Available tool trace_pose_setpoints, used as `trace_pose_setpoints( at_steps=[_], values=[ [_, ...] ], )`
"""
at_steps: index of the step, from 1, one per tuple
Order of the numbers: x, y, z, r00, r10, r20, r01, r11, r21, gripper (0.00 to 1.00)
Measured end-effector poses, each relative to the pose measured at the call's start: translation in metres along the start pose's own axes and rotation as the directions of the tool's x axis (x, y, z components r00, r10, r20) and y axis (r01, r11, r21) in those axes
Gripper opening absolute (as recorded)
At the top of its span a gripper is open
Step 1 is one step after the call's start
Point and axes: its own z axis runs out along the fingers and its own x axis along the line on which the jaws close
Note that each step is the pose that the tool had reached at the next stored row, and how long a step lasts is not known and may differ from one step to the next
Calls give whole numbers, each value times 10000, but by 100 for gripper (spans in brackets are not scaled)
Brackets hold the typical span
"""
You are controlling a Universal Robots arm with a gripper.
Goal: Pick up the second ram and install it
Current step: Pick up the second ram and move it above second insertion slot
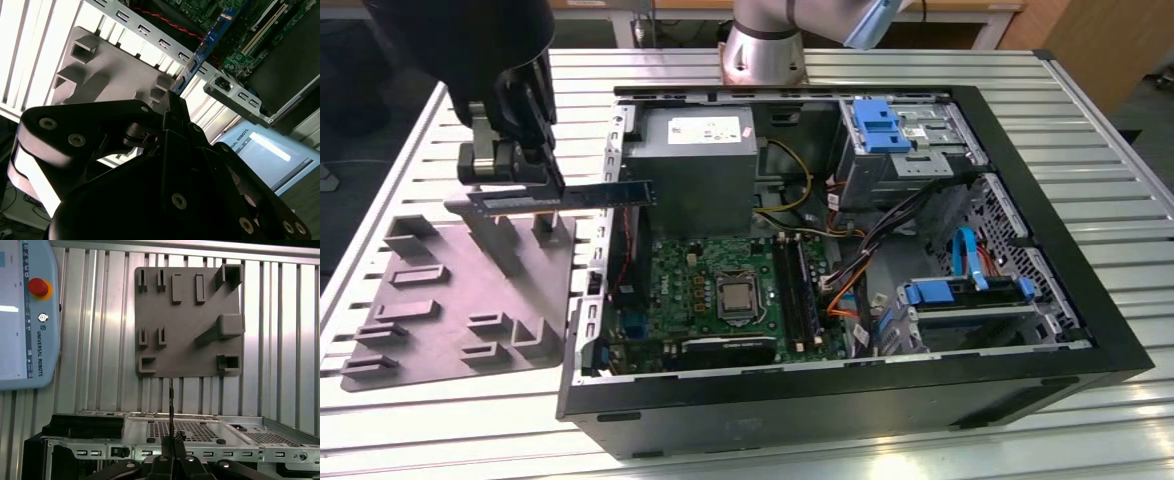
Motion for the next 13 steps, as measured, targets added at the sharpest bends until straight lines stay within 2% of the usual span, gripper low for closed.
trace_pose_setpoints(
  at_steps=[4,7,13],
  values=[
    [1,-38,-1,10000,0,0,0,10000,1,12],
    [3,-115,-5,10000,0,0,0,10000,0,12],
    [5,-173,-8,10000,-1,0,1,10000,0,12]
  ],
)
